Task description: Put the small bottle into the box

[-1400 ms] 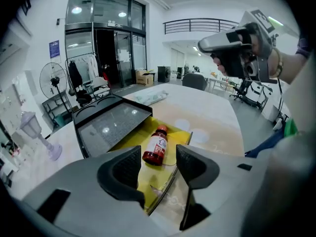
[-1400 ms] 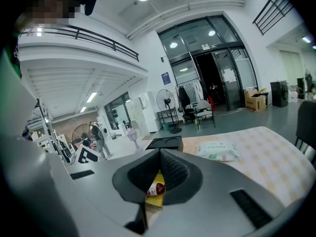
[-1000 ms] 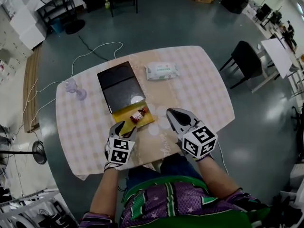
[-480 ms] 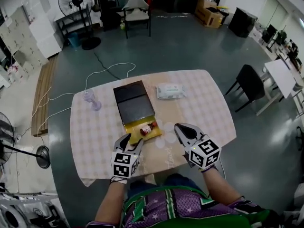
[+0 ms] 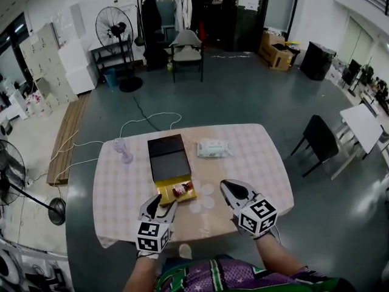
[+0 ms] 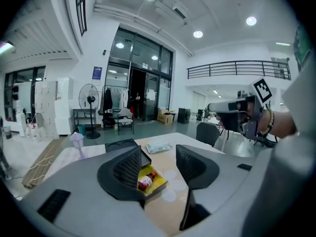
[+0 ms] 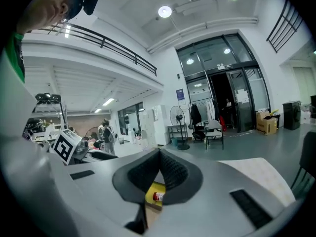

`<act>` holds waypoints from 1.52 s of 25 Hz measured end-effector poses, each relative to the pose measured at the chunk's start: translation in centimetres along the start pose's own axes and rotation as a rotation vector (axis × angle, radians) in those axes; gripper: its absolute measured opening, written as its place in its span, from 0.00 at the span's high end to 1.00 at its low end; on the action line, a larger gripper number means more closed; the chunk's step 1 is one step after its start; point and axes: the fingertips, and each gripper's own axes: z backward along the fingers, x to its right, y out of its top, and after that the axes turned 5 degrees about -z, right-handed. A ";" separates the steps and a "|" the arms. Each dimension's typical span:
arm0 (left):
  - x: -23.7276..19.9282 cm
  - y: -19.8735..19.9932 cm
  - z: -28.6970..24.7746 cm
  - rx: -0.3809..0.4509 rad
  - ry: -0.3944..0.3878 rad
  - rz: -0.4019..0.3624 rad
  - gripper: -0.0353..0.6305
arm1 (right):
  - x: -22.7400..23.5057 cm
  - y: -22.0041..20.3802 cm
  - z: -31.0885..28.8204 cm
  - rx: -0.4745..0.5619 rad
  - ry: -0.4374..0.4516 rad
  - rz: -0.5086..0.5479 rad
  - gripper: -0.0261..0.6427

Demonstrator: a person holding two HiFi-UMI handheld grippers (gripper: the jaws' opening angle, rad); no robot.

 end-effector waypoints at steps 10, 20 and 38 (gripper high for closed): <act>8.1 6.7 6.5 0.141 0.136 -0.024 0.58 | 1.3 5.3 9.9 0.103 0.054 0.011 0.95; 9.9 12.2 12.5 0.301 0.168 -0.032 0.58 | -1.6 9.6 13.1 0.186 0.071 0.054 0.95; 3.6 13.0 19.4 0.382 0.239 -0.050 0.75 | -6.7 9.5 11.9 0.206 0.014 0.063 0.95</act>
